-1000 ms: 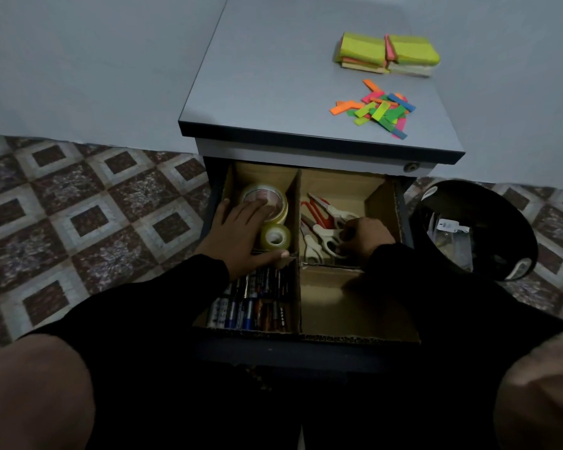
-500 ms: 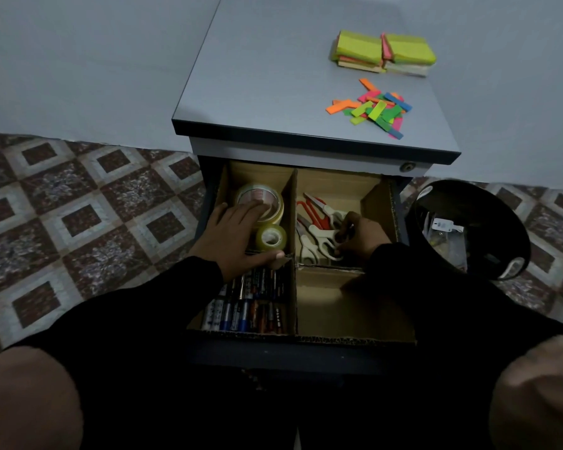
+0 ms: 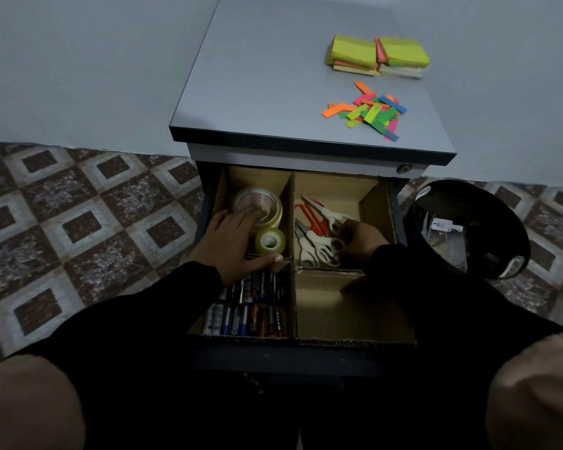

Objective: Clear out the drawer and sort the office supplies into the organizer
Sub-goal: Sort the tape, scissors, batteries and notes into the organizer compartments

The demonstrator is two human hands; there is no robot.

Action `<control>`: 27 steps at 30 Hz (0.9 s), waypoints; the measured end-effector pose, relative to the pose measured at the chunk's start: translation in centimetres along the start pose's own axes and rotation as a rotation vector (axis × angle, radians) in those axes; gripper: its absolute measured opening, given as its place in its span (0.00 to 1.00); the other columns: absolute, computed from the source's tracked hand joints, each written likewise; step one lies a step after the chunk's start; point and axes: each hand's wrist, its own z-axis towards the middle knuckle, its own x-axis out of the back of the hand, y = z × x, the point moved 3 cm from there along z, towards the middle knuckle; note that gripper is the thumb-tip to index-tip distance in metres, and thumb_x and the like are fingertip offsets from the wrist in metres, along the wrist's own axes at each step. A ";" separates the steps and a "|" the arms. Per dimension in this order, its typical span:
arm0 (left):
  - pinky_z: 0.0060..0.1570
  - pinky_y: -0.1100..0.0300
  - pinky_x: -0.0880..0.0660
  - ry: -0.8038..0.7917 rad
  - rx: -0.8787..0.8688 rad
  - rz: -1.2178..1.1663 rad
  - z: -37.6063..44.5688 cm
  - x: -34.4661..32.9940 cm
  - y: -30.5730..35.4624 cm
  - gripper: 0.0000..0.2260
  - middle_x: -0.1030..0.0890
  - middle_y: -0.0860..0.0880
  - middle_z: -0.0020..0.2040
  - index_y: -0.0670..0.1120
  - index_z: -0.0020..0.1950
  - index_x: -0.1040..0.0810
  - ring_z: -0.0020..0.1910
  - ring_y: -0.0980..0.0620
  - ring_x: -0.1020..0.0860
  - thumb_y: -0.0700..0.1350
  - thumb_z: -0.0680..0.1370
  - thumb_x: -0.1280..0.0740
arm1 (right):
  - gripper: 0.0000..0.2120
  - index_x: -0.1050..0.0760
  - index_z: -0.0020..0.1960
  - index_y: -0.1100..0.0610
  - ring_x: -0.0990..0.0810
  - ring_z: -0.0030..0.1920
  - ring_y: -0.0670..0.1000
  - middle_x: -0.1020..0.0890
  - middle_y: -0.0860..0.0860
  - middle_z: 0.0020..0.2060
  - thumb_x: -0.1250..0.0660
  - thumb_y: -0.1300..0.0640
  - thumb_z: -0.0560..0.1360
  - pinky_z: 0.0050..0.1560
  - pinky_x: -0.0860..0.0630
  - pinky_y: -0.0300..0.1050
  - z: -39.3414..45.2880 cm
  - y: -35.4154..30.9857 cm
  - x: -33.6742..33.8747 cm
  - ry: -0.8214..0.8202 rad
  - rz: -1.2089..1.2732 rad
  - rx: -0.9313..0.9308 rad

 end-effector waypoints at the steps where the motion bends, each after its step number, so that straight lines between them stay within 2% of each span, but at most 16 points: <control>1: 0.73 0.52 0.50 0.002 -0.001 0.000 0.0 0.0 0.0 0.44 0.34 0.47 0.72 0.47 0.73 0.39 0.71 0.48 0.36 0.73 0.65 0.50 | 0.23 0.31 0.65 0.61 0.27 0.62 0.56 0.24 0.58 0.61 0.30 0.61 0.72 0.59 0.31 0.44 0.0 0.0 0.0 -0.005 -0.006 -0.003; 11: 0.72 0.51 0.49 0.007 -0.014 -0.001 0.0 -0.2 -0.2 0.43 0.33 0.47 0.72 0.47 0.72 0.37 0.70 0.48 0.35 0.73 0.65 0.50 | 0.21 0.30 0.64 0.61 0.26 0.61 0.56 0.24 0.57 0.60 0.31 0.60 0.72 0.54 0.31 0.41 -0.2 -0.1 -0.1 -0.001 0.023 -0.002; 15: 0.72 0.52 0.48 -0.029 -0.008 0.015 -0.1 0.0 0.0 0.43 0.34 0.48 0.72 0.49 0.72 0.38 0.70 0.48 0.36 0.74 0.65 0.52 | 0.20 0.29 0.63 0.59 0.25 0.59 0.55 0.23 0.56 0.60 0.31 0.63 0.72 0.51 0.31 0.39 -0.9 -0.1 0.4 0.061 0.113 0.009; 18: 0.72 0.52 0.46 -0.051 -0.004 0.005 0.0 0.2 0.2 0.43 0.32 0.48 0.71 0.49 0.72 0.37 0.69 0.47 0.35 0.74 0.64 0.52 | 0.16 0.28 0.60 0.59 0.24 0.57 0.57 0.24 0.58 0.59 0.32 0.62 0.73 0.57 0.26 0.46 -1.9 -0.6 1.3 0.108 0.194 0.055; 20: 0.70 0.53 0.43 -0.055 0.000 -0.019 0.1 0.5 0.2 0.43 0.31 0.48 0.69 0.49 0.71 0.35 0.68 0.47 0.33 0.74 0.64 0.51 | 0.12 0.27 0.55 0.59 0.23 0.54 0.58 0.22 0.58 0.56 0.31 0.60 0.73 0.55 0.25 0.50 -2.7 -1.2 2.5 0.137 0.221 0.113; 23: 0.62 0.53 0.35 0.003 -0.019 -0.067 0.8 2.1 1.1 0.40 0.25 0.47 0.63 0.47 0.66 0.29 0.62 0.46 0.29 0.72 0.65 0.48 | 0.15 0.28 0.57 0.61 0.23 0.51 0.55 0.22 0.56 0.53 0.31 0.63 0.71 0.50 0.26 0.46 -3.9 -2.3 4.9 0.160 0.216 0.198; 25: 0.51 0.54 0.29 0.099 -0.082 -0.092 1.7 3.8 2.3 0.34 0.21 0.46 0.52 0.44 0.57 0.23 0.52 0.45 0.24 0.69 0.66 0.45 | 0.15 0.27 0.56 0.61 0.25 0.47 0.51 0.22 0.55 0.51 0.30 0.64 0.70 0.48 0.26 0.45 -4.7 -3.1 6.9 0.189 0.223 0.254; 27: 0.42 0.56 0.29 0.165 -0.135 -0.081 3.0 5.8 3.6 0.29 0.21 0.46 0.44 0.42 0.49 0.22 0.45 0.45 0.23 0.66 0.68 0.42 | 0.16 0.27 0.54 0.60 0.24 0.47 0.51 0.21 0.55 0.49 0.28 0.65 0.69 0.49 0.26 0.45 -5.3 -4.0 9.1 0.226 0.248 0.294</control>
